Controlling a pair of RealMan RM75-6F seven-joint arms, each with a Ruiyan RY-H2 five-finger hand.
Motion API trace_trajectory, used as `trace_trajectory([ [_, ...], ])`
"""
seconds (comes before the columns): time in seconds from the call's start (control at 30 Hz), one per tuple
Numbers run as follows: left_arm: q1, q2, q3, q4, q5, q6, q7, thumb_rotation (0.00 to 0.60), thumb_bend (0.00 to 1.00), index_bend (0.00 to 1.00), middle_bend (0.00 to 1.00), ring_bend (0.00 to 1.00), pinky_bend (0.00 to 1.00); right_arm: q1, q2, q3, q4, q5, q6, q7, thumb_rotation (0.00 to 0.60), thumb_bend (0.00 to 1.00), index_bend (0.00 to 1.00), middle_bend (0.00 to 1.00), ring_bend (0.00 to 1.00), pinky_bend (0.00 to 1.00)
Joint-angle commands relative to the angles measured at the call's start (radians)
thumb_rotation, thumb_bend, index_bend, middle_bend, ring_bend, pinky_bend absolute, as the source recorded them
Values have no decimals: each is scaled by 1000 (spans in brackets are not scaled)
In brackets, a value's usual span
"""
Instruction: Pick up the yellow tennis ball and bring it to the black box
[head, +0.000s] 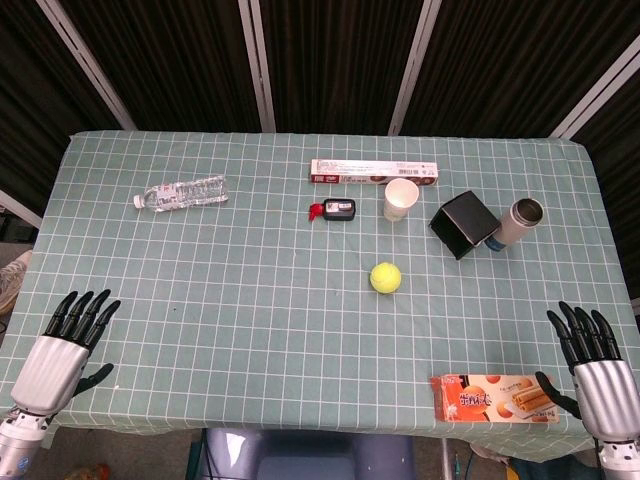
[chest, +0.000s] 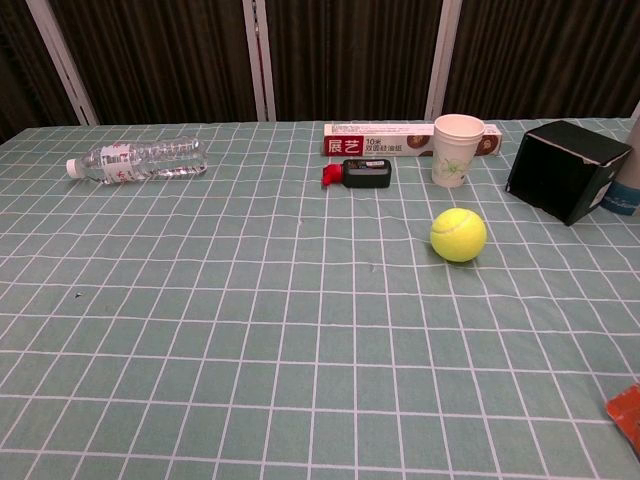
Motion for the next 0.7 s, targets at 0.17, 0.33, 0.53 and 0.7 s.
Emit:
trace_trajectory([
  [0.17,-3,2,2,-9,-19,-19,10,600,98,0,0,0,0,2,2,-20,-39,2,-19,17,600,279,0,0,4,170],
  [0.33,-4,5,6,-19,-7,-9,10,600,98,0,0,0,0,26,3,-61,-123,5,-78,207,600,435,124,137,178,554],
  [0.53,-12,10,20,-22,2,-29,7,600,99,0,0,0,0,107,12,-83,-249,17,-220,396,600,704,227,229,275,652],
  [0.7,-15,10,18,-24,-10,-40,17,600,102,0,0,0,0,198,27,-75,-370,92,-392,509,600,782,227,228,277,657],
])
